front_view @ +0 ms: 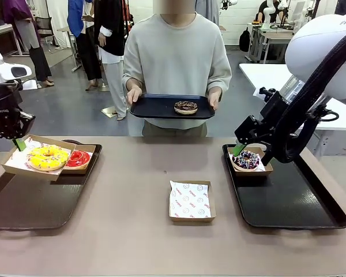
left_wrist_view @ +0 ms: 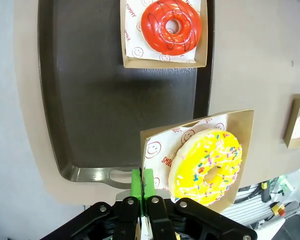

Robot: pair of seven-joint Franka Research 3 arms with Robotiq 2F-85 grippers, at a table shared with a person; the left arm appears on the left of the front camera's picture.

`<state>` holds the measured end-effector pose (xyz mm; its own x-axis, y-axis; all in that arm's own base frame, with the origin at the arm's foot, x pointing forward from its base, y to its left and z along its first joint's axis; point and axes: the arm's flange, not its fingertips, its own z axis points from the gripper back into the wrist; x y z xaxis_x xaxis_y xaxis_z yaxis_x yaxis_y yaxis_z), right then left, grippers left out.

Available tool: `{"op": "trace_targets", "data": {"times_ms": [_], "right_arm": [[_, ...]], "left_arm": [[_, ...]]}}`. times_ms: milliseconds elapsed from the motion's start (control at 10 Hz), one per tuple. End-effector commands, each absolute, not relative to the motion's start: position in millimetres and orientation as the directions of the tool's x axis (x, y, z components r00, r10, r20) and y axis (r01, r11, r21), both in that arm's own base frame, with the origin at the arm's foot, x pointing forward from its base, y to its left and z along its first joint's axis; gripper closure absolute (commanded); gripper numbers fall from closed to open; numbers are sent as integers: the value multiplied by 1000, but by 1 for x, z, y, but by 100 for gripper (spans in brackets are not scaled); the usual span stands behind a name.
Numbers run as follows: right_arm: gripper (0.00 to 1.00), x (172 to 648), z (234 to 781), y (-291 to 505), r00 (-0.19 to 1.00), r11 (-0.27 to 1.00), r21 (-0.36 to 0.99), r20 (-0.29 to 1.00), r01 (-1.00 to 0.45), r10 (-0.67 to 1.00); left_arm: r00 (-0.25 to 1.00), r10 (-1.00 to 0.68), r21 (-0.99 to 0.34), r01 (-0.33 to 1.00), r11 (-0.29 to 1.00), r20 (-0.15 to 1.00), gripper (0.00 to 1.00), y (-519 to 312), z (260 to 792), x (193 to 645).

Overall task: Individually package the donuts and arrange them on the tray.
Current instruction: Place the picked Paper togo box on the Handle tray while simultaneously picking up another Paper togo box from the table with the other hand.

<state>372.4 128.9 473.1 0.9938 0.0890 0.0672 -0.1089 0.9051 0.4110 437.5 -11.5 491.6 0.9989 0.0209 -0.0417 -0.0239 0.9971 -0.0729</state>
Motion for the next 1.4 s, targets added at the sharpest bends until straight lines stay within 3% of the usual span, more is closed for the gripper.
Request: {"op": "trace_targets", "data": {"times_ms": [0, 700, 1100, 1300], "right_arm": [[0, 370, 475, 135, 992, 910, 396, 77, -120, 98], [0, 370, 475, 135, 992, 903, 411, 73, -126, 105], [0, 357, 446, 180, 998, 963, 263, -9, -64, 69], [0, 352, 434, 197, 999, 981, 194, 22, -30, 26]], "left_arm": [[999, 23, -81, -26, 996, -36, 99, -13, 496, 437], [999, 20, -73, -23, 997, -39, 99, -12, 493, 437], [1000, 8, -70, -7, 998, 23, 99, 12, 462, 417], [998, 29, -80, -24, 996, 62, 99, 22, 448, 414]]}}
